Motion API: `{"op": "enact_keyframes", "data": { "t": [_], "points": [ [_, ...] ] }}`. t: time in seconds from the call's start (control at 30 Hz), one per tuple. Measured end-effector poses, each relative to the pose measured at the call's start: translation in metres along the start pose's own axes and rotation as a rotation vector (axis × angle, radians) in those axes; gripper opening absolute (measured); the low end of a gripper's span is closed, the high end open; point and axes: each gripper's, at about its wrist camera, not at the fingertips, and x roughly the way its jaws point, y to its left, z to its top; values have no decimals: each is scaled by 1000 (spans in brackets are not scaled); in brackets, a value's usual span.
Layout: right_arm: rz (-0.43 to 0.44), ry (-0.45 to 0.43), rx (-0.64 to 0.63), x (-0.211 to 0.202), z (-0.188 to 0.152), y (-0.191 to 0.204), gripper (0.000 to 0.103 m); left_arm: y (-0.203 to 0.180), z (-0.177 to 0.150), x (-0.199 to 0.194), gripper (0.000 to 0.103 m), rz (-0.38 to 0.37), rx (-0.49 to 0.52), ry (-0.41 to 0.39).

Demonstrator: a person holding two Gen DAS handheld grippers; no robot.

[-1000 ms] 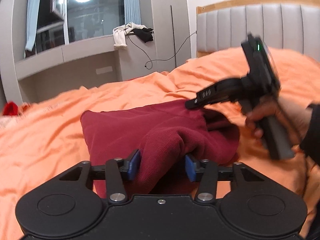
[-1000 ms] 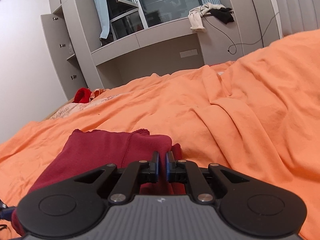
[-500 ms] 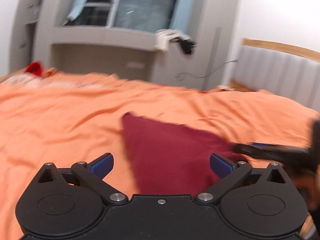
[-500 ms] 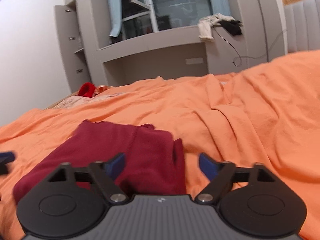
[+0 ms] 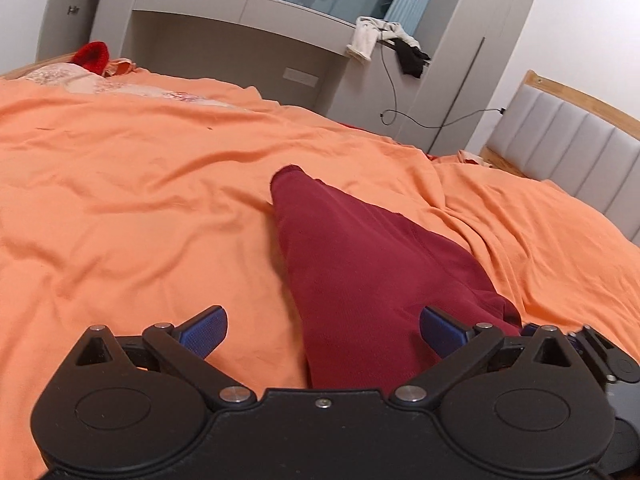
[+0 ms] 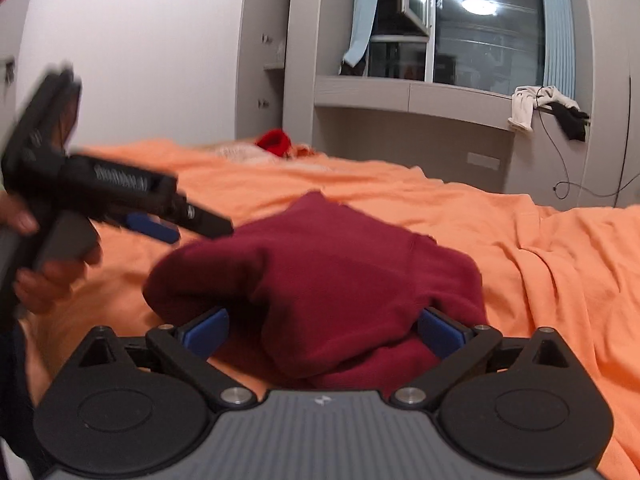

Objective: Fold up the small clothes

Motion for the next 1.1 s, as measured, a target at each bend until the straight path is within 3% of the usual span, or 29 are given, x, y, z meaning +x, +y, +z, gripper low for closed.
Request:
{"op": "enact_keyframes", "data": {
  "t": [0.23,0.47,0.57,0.83,1.1],
  "points": [
    [-258,33,-185,16,1,22,103,-2,-4,7,102,22,21,34],
    [-381,55,-319,15,-7,21,103,-1,-7,11,103,41,37,58],
    [-379,104,-342,16,-11,15,103,0,-7,12,103,44,37,62],
    [-238,157,-252,-14,-18,-24,103,0,-7,9,102,26,40,26],
    [-166,52,38,-33,-9,-65,103,-7,-9,8,102,6,67,10]
  ]
}}
